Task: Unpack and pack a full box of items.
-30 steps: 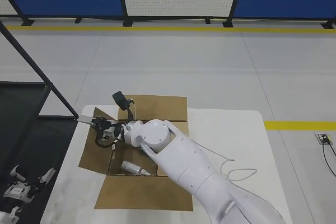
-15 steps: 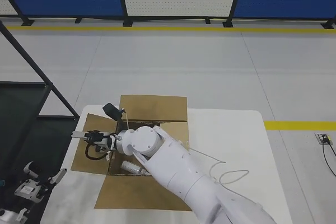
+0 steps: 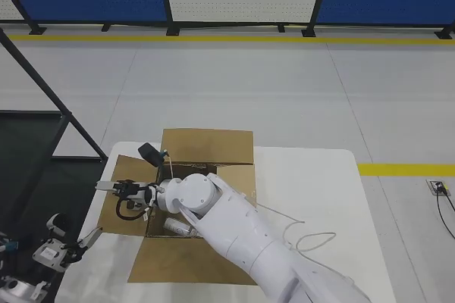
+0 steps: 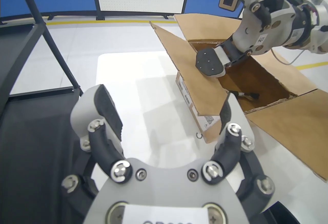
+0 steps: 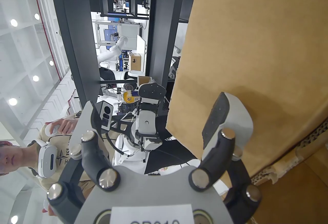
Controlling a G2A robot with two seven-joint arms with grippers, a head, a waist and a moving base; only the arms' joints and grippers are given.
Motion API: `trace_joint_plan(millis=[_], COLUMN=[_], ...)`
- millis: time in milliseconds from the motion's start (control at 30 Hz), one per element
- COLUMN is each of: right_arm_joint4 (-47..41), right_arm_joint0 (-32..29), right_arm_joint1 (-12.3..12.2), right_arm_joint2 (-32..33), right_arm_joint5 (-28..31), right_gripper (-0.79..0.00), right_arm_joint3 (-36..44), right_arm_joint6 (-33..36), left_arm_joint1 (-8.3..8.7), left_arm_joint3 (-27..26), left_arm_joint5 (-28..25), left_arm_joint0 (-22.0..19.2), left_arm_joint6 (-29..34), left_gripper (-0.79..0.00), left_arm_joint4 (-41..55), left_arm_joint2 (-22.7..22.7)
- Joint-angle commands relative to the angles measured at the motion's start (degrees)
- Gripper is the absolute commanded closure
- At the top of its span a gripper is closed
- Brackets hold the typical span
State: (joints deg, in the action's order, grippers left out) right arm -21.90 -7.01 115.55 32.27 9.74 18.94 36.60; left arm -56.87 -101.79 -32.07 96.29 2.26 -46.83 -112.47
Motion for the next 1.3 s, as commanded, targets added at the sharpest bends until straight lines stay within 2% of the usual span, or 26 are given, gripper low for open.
trace_joint_plan(millis=[0, 267, 433, 600, 733, 867, 1000, 1167, 1267], right_arm_joint4=[0.0, -0.2, 0.2, 1.6, 2.9, 4.1, 6.0, 10.0, 13.0], right_arm_joint0=[0.1, 0.9, 2.1, 3.6, 4.0, 3.3, 1.8, -1.8, -5.7], right_arm_joint1=[0.0, -0.2, -0.7, -1.3, -2.3, -3.7, -5.7, -8.6, -10.8], right_arm_joint2=[-0.1, 0.3, 1.5, 3.2, 4.8, 6.7, 8.9, 12.1, 14.7], right_arm_joint5=[0.1, 3.7, 9.4, 17.6, 24.1, 27.8, 28.1, 24.1, 22.0], right_gripper=[-0.785, -0.785, -0.785, -0.785, -0.785, -0.785, -0.785, -0.785, -0.785], right_arm_joint3=[0.1, 0.8, 1.1, 1.7, 3.3, 5.8, 8.9, 15.0, 21.5], right_arm_joint6=[0.1, -0.5, -2.9, -5.3, -4.6, -3.0, -2.3, -3.4, -4.0], left_arm_joint1=[0.0, -0.22, -0.18, -0.19, -0.27, -0.34, -0.41, -0.47, -0.48], left_arm_joint3=[0.4, 2.8, 3.3, 3.7, 3.8, 3.8, 3.6, 3.3, 3.3], left_arm_joint5=[1.0, 7.0, 7.2, 8.2, 8.7, 8.9, 8.9, 8.6, 8.5], left_arm_joint0=[-1.0, -4.9, -5.2, -5.5, -6.2, -6.6, -6.8, -7.0, -7.6], left_arm_joint6=[1.3, 4.8, 7.0, 8.3, 8.7, 9.0, 8.9, 8.9, 9.5], left_gripper=[-0.785, -0.785, -0.785, -0.785, -0.785, -0.785, -0.785, -0.785, -0.785], left_arm_joint4=[-0.7, -4.7, -7.1, -9.4, -9.9, -10.2, -10.7, -11.0, -11.4], left_arm_joint2=[0.9, 5.1, 6.0, 6.9, 7.7, 8.3, 8.9, 9.4, 10.0])
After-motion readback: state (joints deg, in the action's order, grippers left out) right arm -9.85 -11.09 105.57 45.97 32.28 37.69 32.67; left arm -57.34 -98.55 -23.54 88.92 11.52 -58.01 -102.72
